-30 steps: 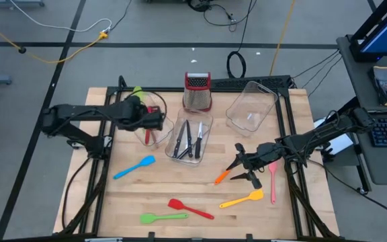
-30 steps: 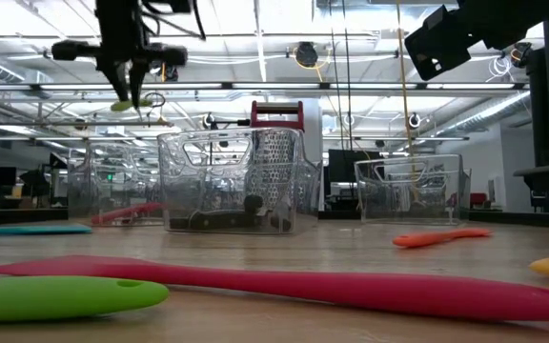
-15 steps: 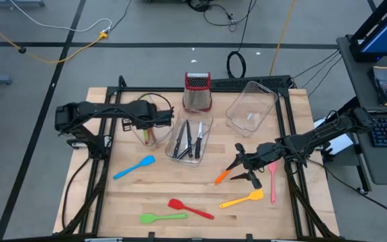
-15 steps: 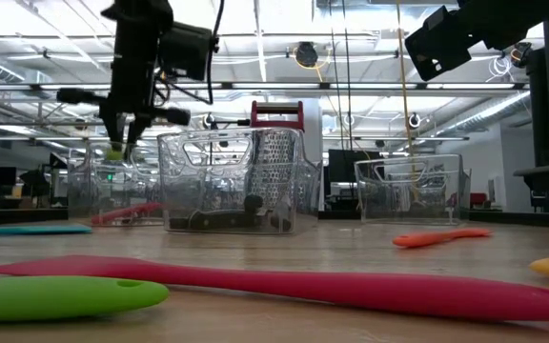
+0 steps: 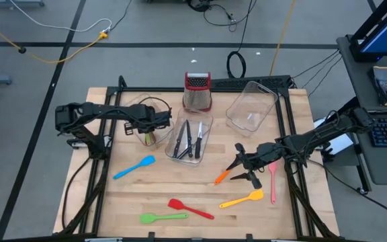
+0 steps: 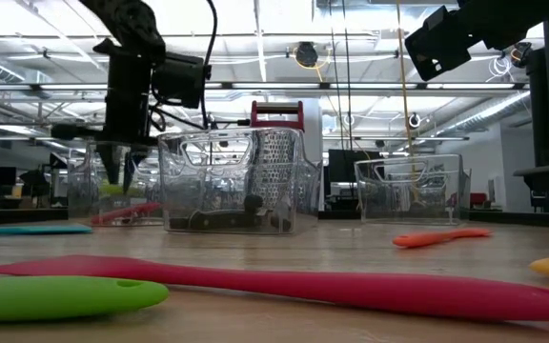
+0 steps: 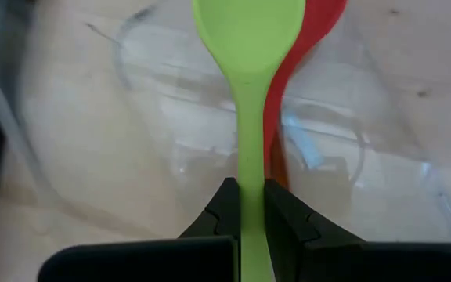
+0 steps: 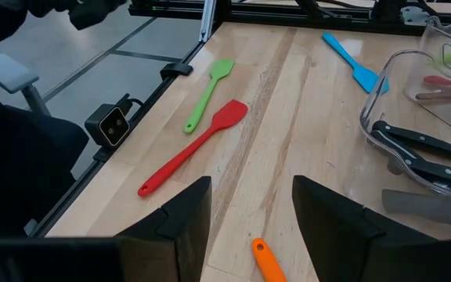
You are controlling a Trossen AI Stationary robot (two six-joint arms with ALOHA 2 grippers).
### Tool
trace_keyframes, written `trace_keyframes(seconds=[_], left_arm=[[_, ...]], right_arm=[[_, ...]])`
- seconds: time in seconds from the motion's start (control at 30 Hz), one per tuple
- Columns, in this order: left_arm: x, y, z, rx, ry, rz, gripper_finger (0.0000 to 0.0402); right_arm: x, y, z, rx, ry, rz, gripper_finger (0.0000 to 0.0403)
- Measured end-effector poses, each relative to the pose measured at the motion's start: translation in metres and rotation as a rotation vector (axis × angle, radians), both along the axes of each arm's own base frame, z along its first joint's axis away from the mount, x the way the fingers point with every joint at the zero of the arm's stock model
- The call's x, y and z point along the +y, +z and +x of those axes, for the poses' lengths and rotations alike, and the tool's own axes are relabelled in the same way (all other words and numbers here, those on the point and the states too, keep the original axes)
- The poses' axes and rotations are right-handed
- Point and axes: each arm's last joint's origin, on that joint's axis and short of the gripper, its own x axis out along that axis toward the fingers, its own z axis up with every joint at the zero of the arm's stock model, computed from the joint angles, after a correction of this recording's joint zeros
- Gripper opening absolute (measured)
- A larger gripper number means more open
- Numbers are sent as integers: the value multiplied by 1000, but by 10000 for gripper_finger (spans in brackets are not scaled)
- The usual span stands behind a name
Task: Pick & Place Kitchen Items
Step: Put the light green ladle into the left transparent bin, then put the blue spatula into the right transparent bin
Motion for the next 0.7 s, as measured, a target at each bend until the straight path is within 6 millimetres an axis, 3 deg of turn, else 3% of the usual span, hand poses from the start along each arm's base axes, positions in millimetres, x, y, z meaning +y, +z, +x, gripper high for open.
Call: trace_keyframes(seconds=[0.37, 0.7], left_arm=[[2, -16, -3, -34, -43, 12, 29], [4, -16, 0, -35, -112, 48, 122]], right_arm=[[0, 1, 0, -6, 0, 2, 171], [0, 0, 0, -3, -3, 8, 173]])
